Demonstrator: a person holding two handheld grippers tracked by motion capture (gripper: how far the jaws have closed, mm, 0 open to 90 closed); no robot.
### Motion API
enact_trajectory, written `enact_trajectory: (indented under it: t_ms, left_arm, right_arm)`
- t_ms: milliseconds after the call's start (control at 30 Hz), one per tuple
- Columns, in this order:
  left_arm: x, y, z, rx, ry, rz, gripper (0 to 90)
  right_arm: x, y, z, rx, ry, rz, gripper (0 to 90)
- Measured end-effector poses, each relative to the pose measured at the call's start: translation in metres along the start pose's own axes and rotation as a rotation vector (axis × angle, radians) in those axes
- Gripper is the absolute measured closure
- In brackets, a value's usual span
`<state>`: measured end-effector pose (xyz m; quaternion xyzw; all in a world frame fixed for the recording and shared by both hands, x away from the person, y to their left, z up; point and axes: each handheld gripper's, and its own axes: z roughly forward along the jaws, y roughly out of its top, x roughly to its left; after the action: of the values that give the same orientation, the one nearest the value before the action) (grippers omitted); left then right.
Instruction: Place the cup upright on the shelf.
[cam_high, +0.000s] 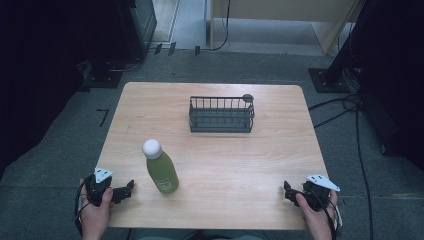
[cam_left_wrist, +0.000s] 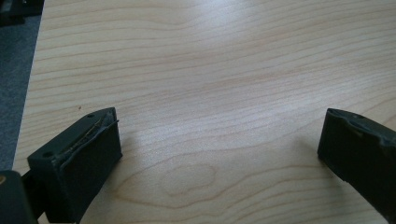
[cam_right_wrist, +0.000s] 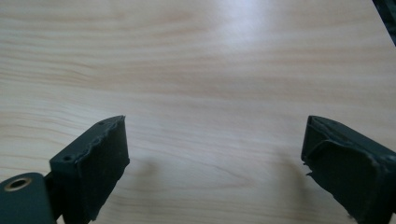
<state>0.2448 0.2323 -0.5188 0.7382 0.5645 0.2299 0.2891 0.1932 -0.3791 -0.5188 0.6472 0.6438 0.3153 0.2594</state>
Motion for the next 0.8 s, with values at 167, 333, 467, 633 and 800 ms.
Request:
enact_trajectory:
  t_ms: [167, 333, 467, 633, 800]
  left_arm:
    - [0.0, 0.0, 0.0, 0.0, 0.0, 0.0, 0.0]
    - [0.0, 0.0, 0.0, 0.0, 0.0, 0.001, 0.0]
    - [0.0, 0.0, 0.0, 0.0, 0.0, 0.001, 0.0]
    - [0.0, 0.0, 0.0, 0.0, 0.0, 0.0, 0.0]
    - [0.0, 0.0, 0.0, 0.0, 0.0, 0.001, 0.0]
  right_arm:
    - [0.025, 0.013, -0.011, -0.063, 0.052, -0.073, 3.4]
    - [0.058, 0.028, -0.022, -0.099, 0.128, -0.125, 3.4]
    - [0.07, 0.035, -0.025, -0.104, 0.16, -0.137, 3.4]
    - [0.093, 0.046, -0.027, -0.119, 0.217, -0.161, 3.9]
    - [0.116, 0.056, -0.027, -0.139, 0.267, -0.204, 4.2]
